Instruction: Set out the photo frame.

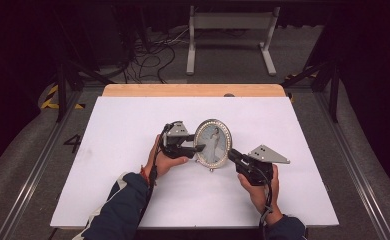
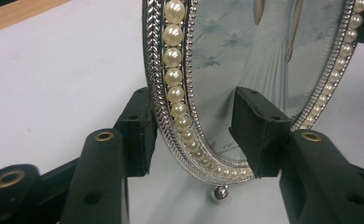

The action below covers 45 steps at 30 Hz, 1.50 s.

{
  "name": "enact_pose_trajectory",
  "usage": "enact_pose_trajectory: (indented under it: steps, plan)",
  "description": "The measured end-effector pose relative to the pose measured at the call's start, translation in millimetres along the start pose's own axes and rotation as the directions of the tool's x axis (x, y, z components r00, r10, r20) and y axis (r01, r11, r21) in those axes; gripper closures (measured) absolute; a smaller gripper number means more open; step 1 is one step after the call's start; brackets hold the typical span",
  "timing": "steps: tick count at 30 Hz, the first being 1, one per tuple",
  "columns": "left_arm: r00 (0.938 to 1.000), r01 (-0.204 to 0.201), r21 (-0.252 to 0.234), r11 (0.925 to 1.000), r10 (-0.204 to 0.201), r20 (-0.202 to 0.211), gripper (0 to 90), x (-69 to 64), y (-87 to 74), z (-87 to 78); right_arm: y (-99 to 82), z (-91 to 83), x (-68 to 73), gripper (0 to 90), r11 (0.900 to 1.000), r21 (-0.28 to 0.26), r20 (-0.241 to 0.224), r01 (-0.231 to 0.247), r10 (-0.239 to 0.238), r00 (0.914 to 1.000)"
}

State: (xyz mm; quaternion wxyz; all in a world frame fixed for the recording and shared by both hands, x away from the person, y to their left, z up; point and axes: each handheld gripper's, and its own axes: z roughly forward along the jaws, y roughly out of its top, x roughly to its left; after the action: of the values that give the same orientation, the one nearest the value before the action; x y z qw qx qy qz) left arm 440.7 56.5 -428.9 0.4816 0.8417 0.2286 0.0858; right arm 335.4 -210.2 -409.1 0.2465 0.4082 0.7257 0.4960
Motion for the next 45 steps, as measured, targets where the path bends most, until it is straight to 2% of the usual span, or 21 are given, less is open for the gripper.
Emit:
enact_pose_trajectory:
  steps: [7, 10, 12, 14, 17, 31, 42, 45]
  plan:
    - [0.999, 0.003, 0.019, 0.9998, -0.002, -0.045, 56.1, -5.3, -6.2, -10.3, 0.8, 7.5, -3.5, 82.7, 0.9999, 0.001, 0.006, -0.011, 0.011, 0.9999]
    - [0.9985, 0.017, 0.016, 0.9997, -0.016, -0.051, 58.5, -7.4, -11.3, -16.0, 0.8, 10.6, -4.4, 83.2, 0.9998, 0.005, 0.007, -0.017, 0.017, 0.9998]
    - [0.9968, 0.044, 0.008, 0.999, -0.043, -0.067, 62.2, -9.1, -14.5, -19.7, 0.6, 12.9, -4.0, 83.5, 0.9999, 0.007, 0.008, -0.016, 0.016, 0.9998]
    - [0.9956, 0.038, 0.009, 0.9992, -0.037, -0.086, 64.3, -12.6, -15.9, -22.4, 0.3, 15.0, -3.9, 83.8, 0.9999, 0.011, 0.01, -0.011, 0.011, 0.9999]
    - [0.9956, 0.037, 0.01, 0.9993, -0.036, -0.086, 64.4, -14.3, -18.4, -24.9, -1.1, 17.7, -5.9, 83.9, 0.9995, 0.016, -0.005, -0.026, 0.026, 0.9996]
    - [0.9919, 0.003, 0.008, 1.0, -0.002, -0.127, 65.3, -23.3, -26.9, -30.2, -6.3, 25.5, -5.9, 84.2, 0.9986, 0.053, -0.013, -0.009, 0.009, 0.9999]
    - [0.9924, 0.028, -0.017, 0.9995, -0.03, -0.119, 66.1, -22.2, -31.2, -30.8, -7.5, 27.5, -5.7, 84.1, 0.9987, 0.051, -0.011, -0.005, 0.005, 0.9999]
    - [0.9916, 0.02, -0.018, 0.9996, -0.022, -0.128, 66.0, -23.5, -30.8, -30.2, -7.1, 27.7, -5.1, 84.1, 0.9986, 0.053, -0.005, 0.006, -0.006, 1.0]
